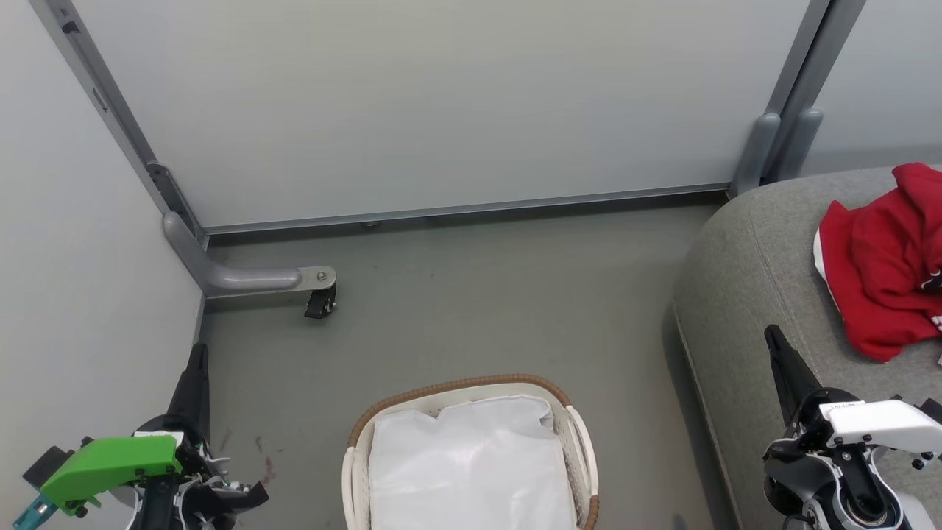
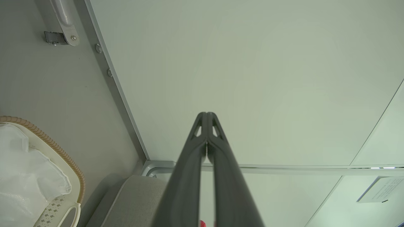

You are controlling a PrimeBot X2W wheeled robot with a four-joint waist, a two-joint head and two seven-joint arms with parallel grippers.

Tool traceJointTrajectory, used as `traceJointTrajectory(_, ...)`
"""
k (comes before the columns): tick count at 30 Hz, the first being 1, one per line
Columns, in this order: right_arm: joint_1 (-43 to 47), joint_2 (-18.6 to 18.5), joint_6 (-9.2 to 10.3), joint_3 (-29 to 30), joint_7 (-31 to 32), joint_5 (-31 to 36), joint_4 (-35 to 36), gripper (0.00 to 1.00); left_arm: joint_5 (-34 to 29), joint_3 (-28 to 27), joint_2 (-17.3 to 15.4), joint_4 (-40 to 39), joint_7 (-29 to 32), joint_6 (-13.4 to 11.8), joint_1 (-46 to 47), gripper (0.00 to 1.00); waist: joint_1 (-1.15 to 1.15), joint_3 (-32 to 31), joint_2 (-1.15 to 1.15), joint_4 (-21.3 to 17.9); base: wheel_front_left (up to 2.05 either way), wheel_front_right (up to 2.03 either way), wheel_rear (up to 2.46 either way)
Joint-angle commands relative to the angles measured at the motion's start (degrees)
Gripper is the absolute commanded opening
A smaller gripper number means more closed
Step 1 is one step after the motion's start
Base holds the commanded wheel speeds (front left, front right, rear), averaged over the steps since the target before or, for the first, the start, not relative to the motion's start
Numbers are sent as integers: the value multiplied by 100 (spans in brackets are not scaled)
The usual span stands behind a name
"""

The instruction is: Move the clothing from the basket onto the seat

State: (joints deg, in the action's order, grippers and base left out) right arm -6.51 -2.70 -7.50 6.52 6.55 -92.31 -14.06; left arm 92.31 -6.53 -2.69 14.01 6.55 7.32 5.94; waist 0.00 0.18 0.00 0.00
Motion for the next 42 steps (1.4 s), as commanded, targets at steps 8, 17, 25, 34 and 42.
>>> traceJointTrajectory(8,59,-34,2,12,18,-20,17,0,20,-10,-36,-9,17,31,55,0,0,0,0,0,0,0,0)
traceJointTrajectory(17,59,-34,2,12,18,-20,17,0,20,-10,-36,-8,17,31,55,0,0,0,0,0,0,0,0)
traceJointTrajectory(25,59,-34,2,12,18,-20,17,0,20,-10,-36,-8,16,31,55,0,0,0,0,0,0,0,0)
traceJointTrajectory(34,59,-34,2,12,17,-20,17,0,20,-10,-36,-9,16,31,55,0,0,0,0,0,0,0,0)
traceJointTrajectory(42,60,-34,2,12,17,-20,17,0,19,-10,-36,-9,16,31,55,0,0,0,0,0,0,0,0)
